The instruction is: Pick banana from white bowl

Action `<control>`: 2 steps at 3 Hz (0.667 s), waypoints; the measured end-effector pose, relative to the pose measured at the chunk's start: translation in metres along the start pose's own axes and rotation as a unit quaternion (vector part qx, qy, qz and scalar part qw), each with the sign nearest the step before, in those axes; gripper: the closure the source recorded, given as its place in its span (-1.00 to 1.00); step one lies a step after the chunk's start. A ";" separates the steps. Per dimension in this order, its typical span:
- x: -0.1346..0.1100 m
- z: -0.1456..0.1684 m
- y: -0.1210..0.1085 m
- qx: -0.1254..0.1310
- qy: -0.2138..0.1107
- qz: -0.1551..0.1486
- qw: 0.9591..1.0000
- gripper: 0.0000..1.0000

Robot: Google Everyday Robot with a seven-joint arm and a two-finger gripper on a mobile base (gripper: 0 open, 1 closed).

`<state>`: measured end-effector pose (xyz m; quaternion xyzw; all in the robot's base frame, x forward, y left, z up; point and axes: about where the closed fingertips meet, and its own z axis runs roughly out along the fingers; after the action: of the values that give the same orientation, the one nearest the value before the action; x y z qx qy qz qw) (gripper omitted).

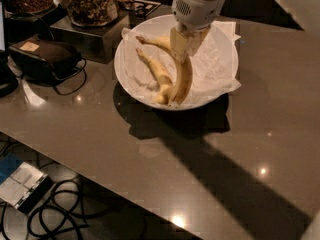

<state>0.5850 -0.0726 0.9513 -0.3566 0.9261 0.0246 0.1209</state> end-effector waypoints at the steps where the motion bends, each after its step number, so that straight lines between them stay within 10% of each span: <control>1: 0.009 -0.034 0.008 0.014 -0.050 -0.015 0.999 1.00; 2: 0.013 -0.055 0.015 0.026 -0.075 -0.031 0.996 1.00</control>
Offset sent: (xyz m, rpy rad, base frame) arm -0.0485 -0.0089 0.0745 0.0576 -0.2146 0.0799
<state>0.5544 -0.0771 1.0004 -0.3789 0.9034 0.0237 0.1994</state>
